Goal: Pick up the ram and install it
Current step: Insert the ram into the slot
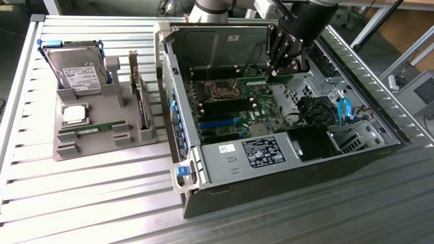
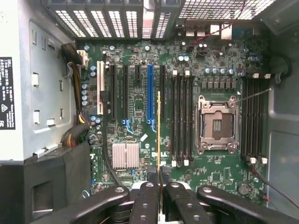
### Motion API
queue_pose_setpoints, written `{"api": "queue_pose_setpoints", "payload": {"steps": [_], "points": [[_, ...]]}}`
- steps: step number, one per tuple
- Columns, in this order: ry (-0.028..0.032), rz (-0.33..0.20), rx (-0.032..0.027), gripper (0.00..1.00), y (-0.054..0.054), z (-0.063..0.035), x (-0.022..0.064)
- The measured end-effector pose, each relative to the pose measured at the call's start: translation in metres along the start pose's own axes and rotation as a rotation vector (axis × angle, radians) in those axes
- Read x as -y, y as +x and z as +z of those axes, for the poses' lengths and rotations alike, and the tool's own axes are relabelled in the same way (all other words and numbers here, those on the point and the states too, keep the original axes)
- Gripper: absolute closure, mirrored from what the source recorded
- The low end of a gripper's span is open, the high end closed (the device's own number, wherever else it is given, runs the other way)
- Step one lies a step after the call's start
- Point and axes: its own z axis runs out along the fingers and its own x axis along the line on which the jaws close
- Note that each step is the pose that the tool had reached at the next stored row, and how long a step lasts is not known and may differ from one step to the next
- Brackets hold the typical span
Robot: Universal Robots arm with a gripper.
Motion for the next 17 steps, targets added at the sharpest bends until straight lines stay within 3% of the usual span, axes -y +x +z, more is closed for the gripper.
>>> {"api": "queue_pose_setpoints", "payload": {"steps": [17], "points": [[-0.0009,-0.024,-0.0003,0.89,-0.004,0.0189,-0.0120]]}}
